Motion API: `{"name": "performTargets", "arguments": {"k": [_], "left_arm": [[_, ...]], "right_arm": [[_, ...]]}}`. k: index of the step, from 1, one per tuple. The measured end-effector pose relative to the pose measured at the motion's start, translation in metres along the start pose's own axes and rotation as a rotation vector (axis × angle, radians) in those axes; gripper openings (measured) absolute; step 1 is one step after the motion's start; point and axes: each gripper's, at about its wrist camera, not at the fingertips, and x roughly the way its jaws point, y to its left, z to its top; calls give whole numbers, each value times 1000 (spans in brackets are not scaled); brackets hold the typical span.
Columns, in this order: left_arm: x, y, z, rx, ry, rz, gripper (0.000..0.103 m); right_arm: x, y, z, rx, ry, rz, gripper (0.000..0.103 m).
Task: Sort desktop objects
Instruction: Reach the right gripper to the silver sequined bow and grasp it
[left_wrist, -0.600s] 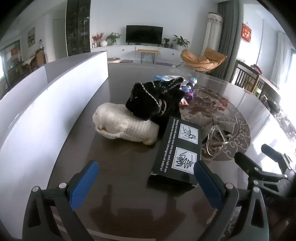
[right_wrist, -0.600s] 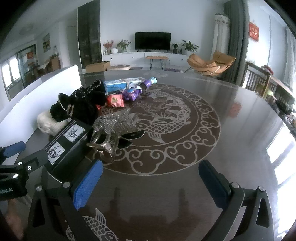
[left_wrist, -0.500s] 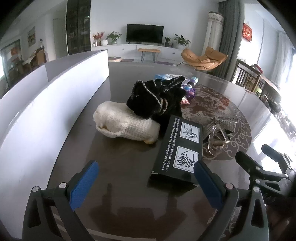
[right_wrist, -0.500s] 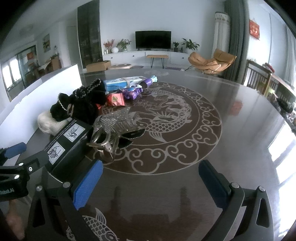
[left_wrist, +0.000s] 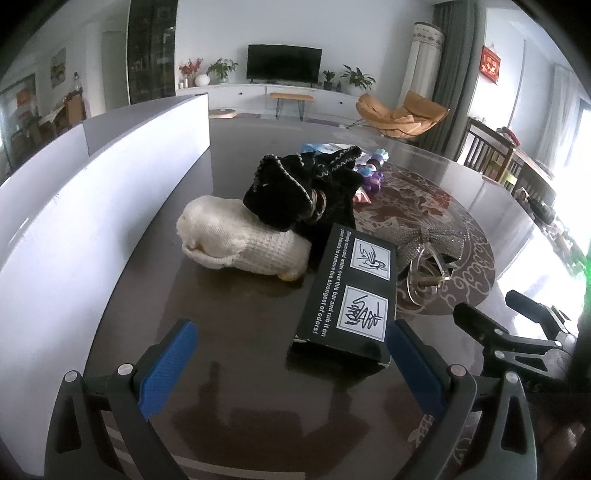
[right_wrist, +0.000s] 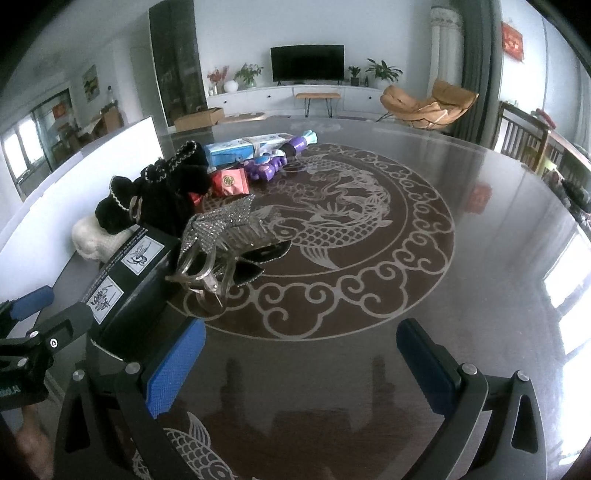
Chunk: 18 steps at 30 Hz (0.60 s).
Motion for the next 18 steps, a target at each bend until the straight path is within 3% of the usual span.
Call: {"name": "performTargets", "arguments": {"k": [9, 13, 18], "left_arm": [[3, 2, 0, -22, 14, -13, 103], [6, 4, -1, -34, 24, -17, 103], [8, -1, -3, -17, 26, -9, 103]], "right_arm": [[23, 10, 1, -42, 101, 55, 103], [29, 25, 2, -119, 121, 41, 103], [40, 42, 10, -230, 126, 121, 103]]}}
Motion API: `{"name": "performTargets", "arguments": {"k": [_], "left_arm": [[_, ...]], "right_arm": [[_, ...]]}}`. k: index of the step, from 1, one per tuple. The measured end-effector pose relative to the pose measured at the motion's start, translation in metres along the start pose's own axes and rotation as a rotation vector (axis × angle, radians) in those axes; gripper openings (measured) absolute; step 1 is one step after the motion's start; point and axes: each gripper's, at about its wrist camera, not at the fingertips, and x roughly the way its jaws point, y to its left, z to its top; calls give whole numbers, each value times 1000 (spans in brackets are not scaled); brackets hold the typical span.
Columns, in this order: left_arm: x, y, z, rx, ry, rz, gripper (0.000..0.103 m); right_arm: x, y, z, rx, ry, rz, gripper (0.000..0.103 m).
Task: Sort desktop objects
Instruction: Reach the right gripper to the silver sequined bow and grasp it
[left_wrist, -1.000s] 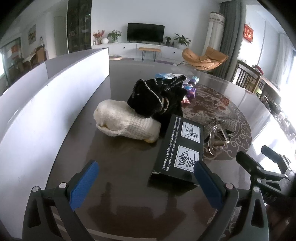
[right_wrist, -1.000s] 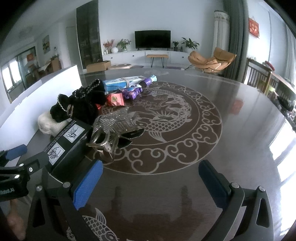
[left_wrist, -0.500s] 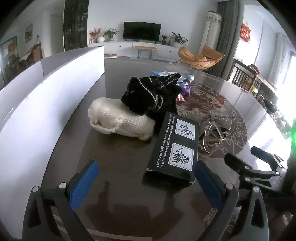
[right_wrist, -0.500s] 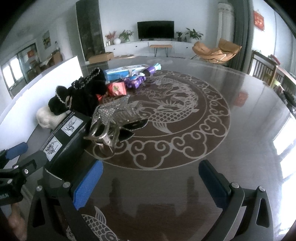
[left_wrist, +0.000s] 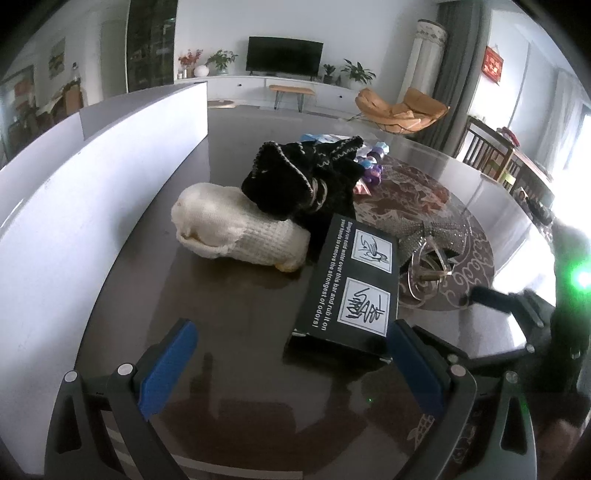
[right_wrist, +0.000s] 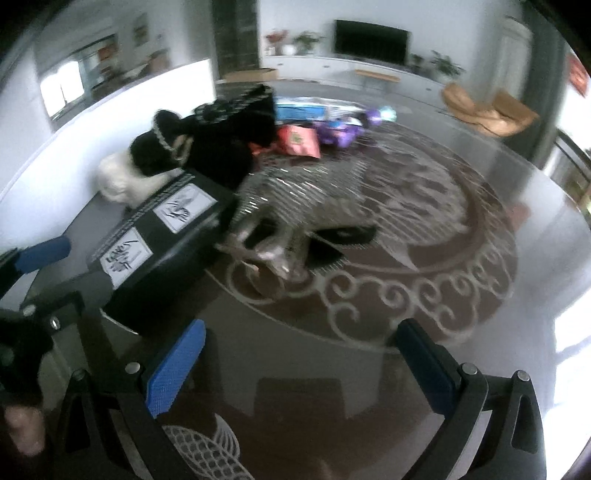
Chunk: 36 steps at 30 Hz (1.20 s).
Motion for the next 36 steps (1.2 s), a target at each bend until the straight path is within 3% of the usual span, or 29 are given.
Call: {"name": "performTargets", "arguments": {"k": [8, 15, 36], "left_arm": [[-2, -4, 0, 24, -14, 0, 103], [-2, -4, 2, 22, -14, -4, 103], [-1, -5, 2, 16, -15, -9, 103]], "right_arm": [[26, -5, 31, -98, 0, 71, 103], [41, -17, 49, -80, 2, 66, 103], [43, -24, 52, -57, 1, 57, 103]]}}
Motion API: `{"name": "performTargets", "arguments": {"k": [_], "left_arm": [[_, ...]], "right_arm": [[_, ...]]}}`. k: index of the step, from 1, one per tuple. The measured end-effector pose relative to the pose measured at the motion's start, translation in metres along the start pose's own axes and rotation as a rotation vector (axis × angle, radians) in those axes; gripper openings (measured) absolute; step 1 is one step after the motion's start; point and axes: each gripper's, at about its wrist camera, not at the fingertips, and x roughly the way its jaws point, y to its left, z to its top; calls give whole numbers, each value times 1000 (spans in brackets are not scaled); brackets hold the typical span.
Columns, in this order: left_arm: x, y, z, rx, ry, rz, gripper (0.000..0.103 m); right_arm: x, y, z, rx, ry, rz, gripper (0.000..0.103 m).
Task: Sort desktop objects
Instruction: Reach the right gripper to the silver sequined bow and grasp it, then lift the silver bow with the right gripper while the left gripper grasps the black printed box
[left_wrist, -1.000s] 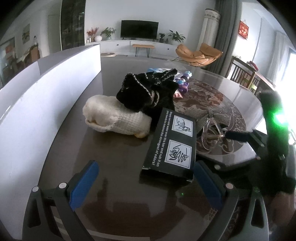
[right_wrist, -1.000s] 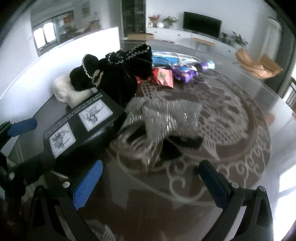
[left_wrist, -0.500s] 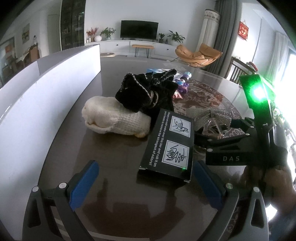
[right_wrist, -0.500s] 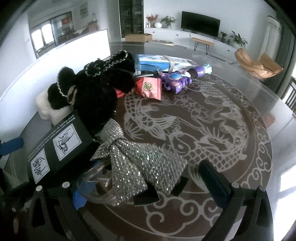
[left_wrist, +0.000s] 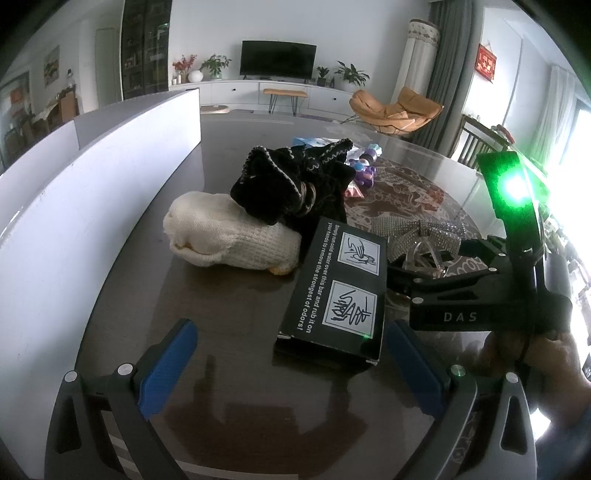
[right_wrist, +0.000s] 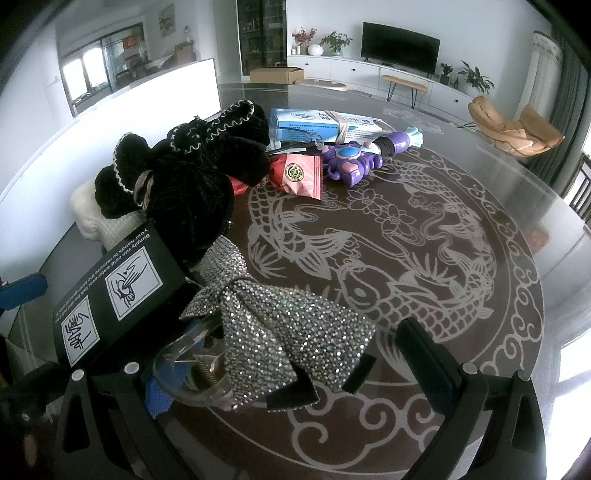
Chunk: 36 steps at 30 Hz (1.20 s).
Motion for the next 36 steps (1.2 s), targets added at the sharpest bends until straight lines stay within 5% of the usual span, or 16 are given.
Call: {"name": "performTargets", "arguments": {"k": [23, 36], "left_arm": [[4, 4, -1, -6, 13, 1, 103], [13, -13, 3, 71, 21, -5, 103]], "right_arm": [[-9, -28, -8, 152, 3, -113, 103], [-23, -43, -31, 169, 1, -124, 103]]}}
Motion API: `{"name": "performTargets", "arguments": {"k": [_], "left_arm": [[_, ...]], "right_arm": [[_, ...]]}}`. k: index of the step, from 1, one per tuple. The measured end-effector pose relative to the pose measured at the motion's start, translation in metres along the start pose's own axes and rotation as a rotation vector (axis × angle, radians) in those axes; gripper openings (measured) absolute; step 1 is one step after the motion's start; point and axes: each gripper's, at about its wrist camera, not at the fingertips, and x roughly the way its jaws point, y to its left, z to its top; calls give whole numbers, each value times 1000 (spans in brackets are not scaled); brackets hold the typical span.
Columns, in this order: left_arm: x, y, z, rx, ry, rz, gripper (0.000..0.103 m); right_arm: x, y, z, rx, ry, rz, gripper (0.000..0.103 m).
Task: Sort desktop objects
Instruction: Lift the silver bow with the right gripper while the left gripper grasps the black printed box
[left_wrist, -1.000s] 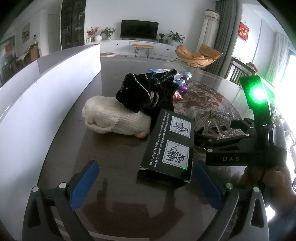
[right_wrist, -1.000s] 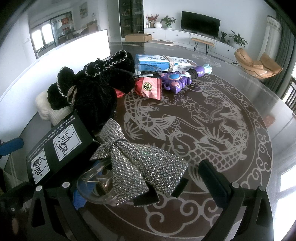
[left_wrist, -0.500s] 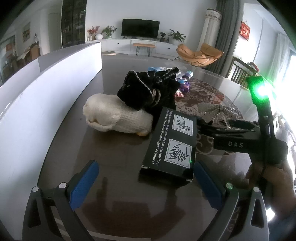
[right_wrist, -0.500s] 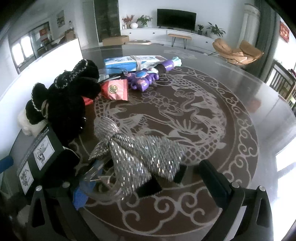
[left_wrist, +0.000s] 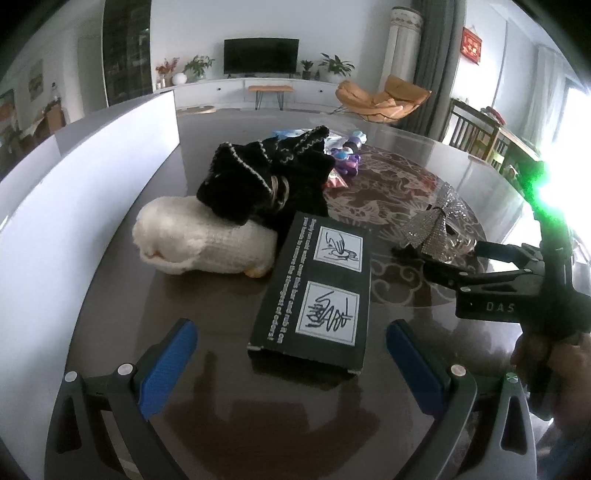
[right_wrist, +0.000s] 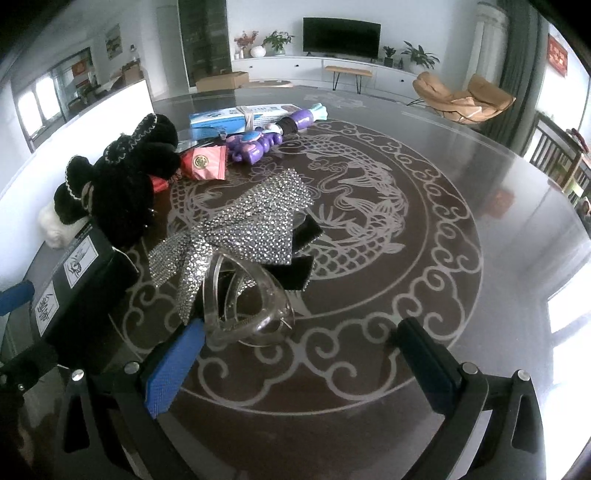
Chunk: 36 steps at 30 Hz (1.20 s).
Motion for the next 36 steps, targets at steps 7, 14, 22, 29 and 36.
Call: {"name": "performTargets", "arguments": {"k": [7, 14, 22, 29, 36], "left_arm": [[9, 4, 2, -21, 29, 4, 103], [14, -1, 2, 5, 43, 31, 103], [25, 1, 4, -3, 89, 42, 103], [31, -7, 5, 33, 108, 80, 103], [37, -4, 12, 9, 113, 94, 103]], "right_arm": [[1, -1, -1, 0, -1, -2, 103], [1, -1, -1, 0, -1, -3, 103], [2, -1, -1, 0, -2, -4, 103], [2, -1, -1, 0, -2, -4, 103], [3, -1, -1, 1, -2, -5, 103]]}}
